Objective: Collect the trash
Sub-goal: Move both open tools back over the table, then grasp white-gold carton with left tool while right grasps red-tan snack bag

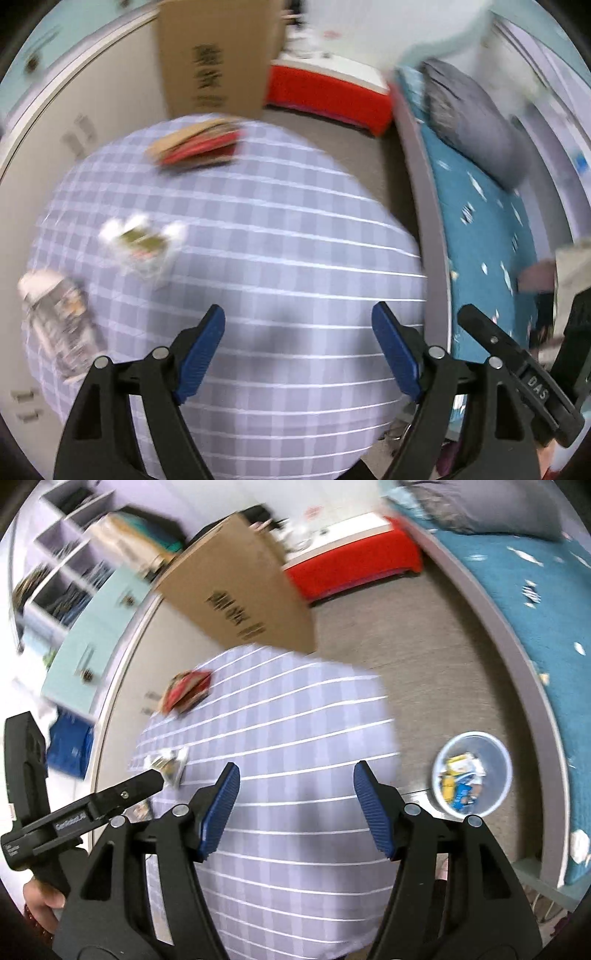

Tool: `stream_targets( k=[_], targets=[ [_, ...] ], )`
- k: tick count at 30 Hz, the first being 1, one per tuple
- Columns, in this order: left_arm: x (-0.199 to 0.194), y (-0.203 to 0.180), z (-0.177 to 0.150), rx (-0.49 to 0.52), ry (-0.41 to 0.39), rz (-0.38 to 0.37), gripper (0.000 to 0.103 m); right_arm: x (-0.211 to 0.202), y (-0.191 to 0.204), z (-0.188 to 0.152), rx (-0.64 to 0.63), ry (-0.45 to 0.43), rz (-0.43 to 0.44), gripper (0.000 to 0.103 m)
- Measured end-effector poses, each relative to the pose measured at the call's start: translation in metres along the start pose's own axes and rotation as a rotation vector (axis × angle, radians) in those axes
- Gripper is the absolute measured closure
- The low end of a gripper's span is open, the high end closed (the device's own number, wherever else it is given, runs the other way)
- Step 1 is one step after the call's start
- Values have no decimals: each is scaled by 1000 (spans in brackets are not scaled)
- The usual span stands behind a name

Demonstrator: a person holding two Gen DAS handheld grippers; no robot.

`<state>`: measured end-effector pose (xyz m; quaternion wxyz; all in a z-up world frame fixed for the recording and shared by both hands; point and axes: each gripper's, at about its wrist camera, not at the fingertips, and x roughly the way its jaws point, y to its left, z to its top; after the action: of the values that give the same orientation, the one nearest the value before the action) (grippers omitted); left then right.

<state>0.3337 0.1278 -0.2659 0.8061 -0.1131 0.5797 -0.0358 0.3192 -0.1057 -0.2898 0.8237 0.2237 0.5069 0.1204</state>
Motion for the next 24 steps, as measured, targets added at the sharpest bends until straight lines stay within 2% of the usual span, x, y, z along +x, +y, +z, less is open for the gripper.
stream_targets(
  k=[5, 11, 14, 18, 21, 22, 24],
  targets=[
    [-11, 83, -5, -128, 2, 33, 23, 37, 62, -14, -75, 66, 34, 39],
    [-6, 135, -5, -174, 15, 27, 23, 68, 98, -23, -109, 115, 44, 39],
    [7, 140, 0, -167, 24, 8, 23, 79, 106, -23, -112, 124, 30, 39],
    [30, 138, 16, -123, 43, 38, 22, 89, 106, -18, -97, 126, 4, 37],
    [54, 133, 29, -92, 66, 114, 21, 95, 103, -12, -88, 121, -16, 37],
    [65, 131, 33, -83, 85, 176, 21, 97, 102, -9, -86, 120, -23, 37],
    [78, 130, 38, -80, 111, 226, 21, 102, 100, -4, -84, 115, -34, 37]
  ],
)
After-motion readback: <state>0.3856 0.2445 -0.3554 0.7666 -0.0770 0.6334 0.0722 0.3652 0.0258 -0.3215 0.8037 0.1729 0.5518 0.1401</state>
